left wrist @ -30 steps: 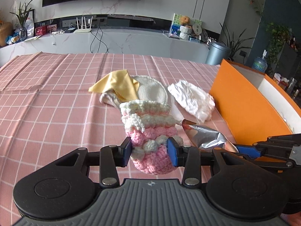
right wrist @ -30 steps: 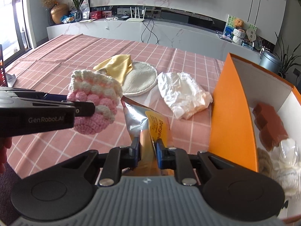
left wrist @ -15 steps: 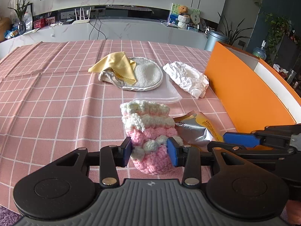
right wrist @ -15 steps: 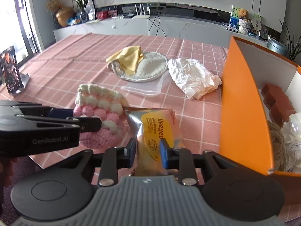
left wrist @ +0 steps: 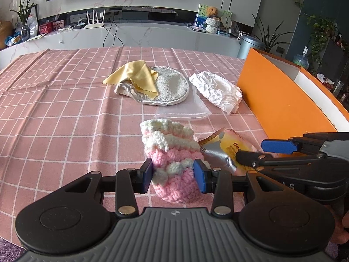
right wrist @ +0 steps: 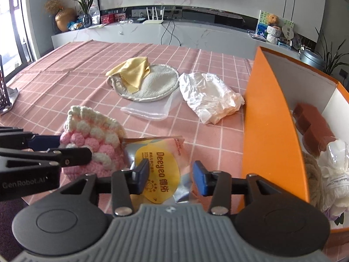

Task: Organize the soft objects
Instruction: 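Lift the snack bag with the right tool and the pouch with the left tool, then carry the pouch and snack bag with both tools over the orange box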

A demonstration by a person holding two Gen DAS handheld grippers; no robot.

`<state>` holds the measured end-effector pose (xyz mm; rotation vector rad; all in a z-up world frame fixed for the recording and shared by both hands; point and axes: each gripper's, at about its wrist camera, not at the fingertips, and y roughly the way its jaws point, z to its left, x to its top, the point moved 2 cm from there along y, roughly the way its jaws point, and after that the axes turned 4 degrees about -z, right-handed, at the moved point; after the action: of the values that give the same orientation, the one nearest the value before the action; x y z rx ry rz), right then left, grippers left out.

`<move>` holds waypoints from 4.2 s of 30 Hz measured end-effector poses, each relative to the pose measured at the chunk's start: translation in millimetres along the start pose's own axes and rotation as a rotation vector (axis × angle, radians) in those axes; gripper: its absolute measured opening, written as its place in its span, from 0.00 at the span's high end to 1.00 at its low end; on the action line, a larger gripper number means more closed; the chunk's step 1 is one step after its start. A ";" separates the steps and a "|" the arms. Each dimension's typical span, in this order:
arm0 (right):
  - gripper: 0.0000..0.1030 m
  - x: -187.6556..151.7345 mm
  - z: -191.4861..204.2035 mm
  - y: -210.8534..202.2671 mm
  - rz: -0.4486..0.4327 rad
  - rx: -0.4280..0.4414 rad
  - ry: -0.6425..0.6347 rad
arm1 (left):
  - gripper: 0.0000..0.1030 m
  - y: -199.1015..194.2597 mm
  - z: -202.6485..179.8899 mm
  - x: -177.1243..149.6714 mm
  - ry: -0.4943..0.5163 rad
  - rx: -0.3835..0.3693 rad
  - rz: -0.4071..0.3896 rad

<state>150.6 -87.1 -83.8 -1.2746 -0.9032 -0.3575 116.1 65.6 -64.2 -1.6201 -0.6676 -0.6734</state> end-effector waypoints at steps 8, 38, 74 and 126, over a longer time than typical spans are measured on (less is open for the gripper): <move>0.36 -5.6 -6.7 13.8 0.065 0.033 0.060 | 0.56 8.4 4.4 -3.0 -0.007 0.003 0.024; 0.92 0.9 2.9 -37.5 -0.101 0.051 0.023 | 0.56 -21.4 -7.4 8.3 0.022 0.035 -0.049; 0.92 -14.1 -7.7 -50.5 -0.119 0.000 -0.025 | 0.41 16.4 -22.6 -16.1 -0.126 -0.183 0.117; 0.92 72.6 -182.5 -132.0 -0.308 -0.194 0.151 | 0.75 10.6 -175.1 126.1 0.274 -0.336 -0.181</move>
<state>174.6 -277.5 54.7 -1.2650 -0.9530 -0.7903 197.1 -101.7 45.9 -1.7400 -0.5222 -1.1674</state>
